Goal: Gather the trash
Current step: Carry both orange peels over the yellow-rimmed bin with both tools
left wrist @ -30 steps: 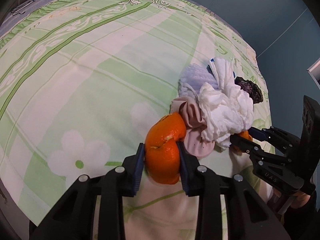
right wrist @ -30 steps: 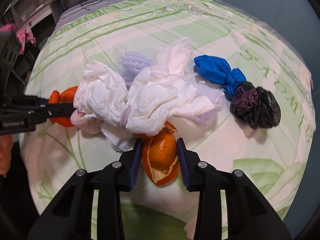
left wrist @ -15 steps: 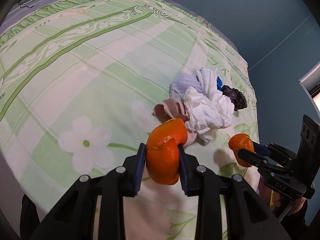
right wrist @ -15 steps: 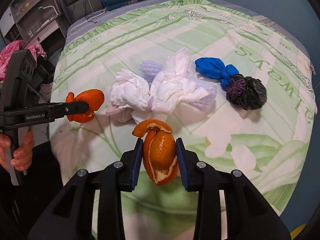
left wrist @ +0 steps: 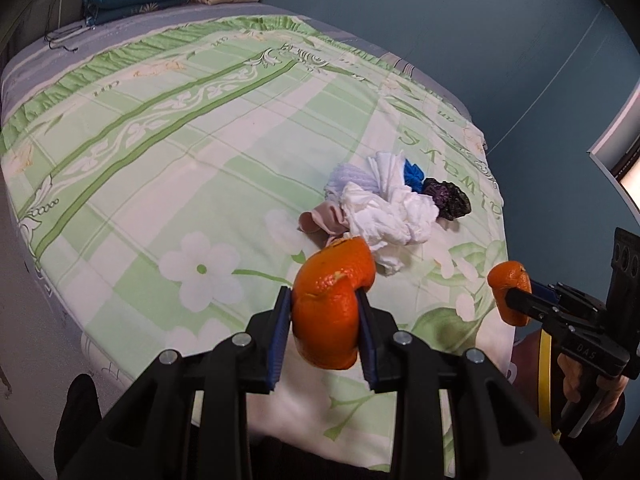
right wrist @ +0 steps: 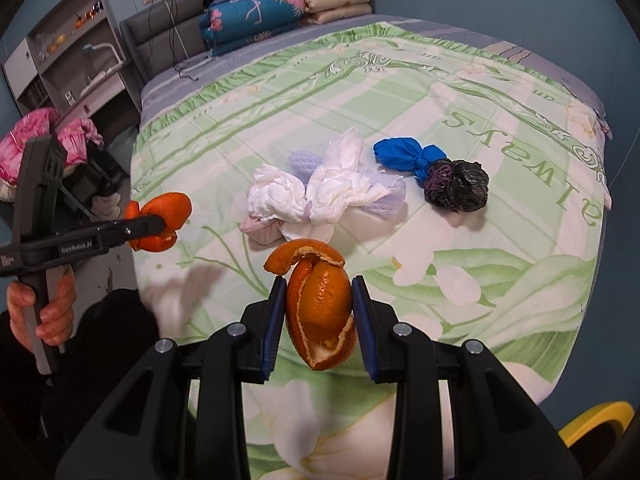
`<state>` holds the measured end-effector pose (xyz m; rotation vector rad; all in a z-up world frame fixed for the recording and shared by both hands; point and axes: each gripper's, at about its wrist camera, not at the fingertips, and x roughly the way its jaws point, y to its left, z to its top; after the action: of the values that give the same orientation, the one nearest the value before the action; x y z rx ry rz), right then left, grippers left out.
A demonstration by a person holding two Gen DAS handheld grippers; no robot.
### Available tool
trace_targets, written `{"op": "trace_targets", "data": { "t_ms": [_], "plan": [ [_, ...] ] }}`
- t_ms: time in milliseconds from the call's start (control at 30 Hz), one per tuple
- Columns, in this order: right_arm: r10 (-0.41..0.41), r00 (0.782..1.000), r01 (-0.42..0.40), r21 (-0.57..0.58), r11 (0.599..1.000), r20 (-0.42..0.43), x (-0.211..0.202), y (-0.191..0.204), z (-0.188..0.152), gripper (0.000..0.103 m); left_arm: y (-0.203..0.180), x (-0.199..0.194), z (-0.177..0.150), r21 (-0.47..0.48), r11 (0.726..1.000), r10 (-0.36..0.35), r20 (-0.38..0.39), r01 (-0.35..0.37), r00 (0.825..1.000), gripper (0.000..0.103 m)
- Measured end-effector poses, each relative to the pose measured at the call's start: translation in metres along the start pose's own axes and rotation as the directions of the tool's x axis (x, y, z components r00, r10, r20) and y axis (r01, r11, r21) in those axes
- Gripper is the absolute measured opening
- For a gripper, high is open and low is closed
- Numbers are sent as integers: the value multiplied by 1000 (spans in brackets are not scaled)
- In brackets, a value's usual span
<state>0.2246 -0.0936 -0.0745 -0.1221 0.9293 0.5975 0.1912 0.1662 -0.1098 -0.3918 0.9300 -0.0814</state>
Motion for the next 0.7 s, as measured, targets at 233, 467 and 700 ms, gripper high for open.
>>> {"op": "trace_targets", "data": {
  "t_ms": [233,467,700],
  "plan": [
    [-14,999,12,33,999,44,-35,-3,-5,31,-28,-27,-5,65,998,-4,51,0,999,29],
    [-16,995,11,57,998,98,-70,-11,-13,31,-62,-50,-9,127,992,-41,88,29,995,29],
    [-35,986,20,93,995,165,-108,-21,-22,31,-97,-68,-14,177,982,-84,115,63,990,29]
  ]
}}
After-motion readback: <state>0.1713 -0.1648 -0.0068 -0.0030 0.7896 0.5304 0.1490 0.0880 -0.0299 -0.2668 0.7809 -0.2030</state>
